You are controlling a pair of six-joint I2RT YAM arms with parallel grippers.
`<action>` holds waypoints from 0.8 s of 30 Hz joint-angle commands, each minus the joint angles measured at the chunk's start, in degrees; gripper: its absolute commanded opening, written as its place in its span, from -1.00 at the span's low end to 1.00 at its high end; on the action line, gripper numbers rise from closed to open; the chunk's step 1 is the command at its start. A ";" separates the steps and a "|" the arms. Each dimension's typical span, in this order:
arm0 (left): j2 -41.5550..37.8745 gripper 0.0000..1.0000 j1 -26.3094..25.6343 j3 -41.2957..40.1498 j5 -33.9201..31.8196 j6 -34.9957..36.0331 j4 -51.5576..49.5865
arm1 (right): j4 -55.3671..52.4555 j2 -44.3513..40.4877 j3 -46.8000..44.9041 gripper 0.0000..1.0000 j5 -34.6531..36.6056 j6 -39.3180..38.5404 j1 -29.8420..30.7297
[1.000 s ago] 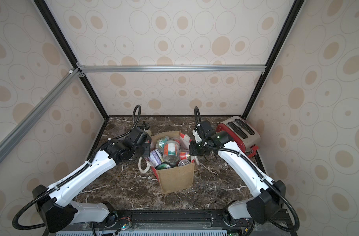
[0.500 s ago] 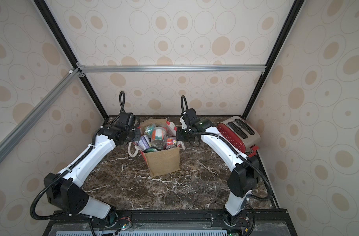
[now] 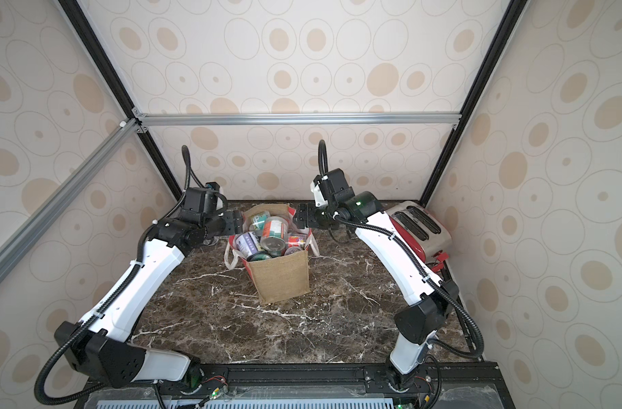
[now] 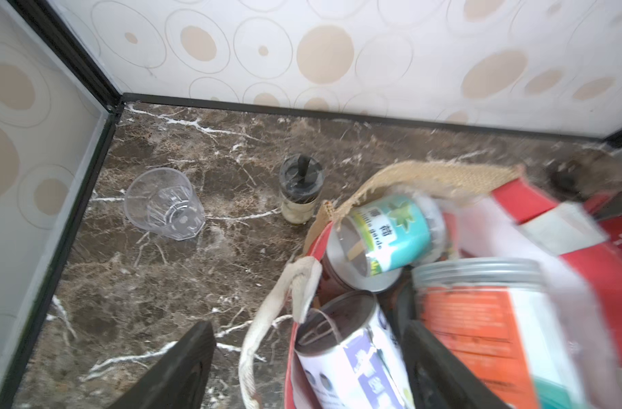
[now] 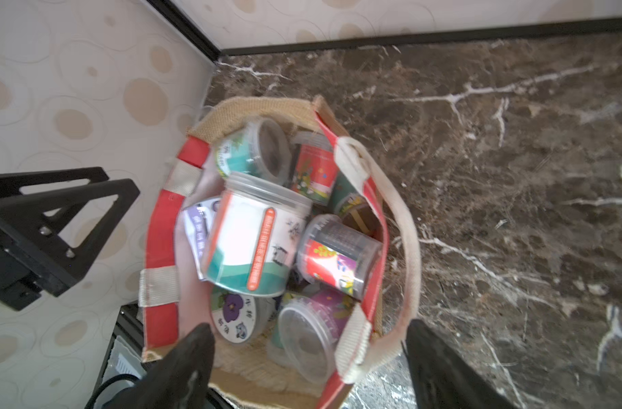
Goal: Take out the seed jars from the canvas bag
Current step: Move the canvas bag to the center of the board, then pick up the seed jar from the canvas bag.
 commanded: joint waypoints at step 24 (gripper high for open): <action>-13.42 0.96 0.44 -12.24 3.74 -4.25 -2.29 | -14.24 31.07 31.23 1.00 -3.16 1.07 6.40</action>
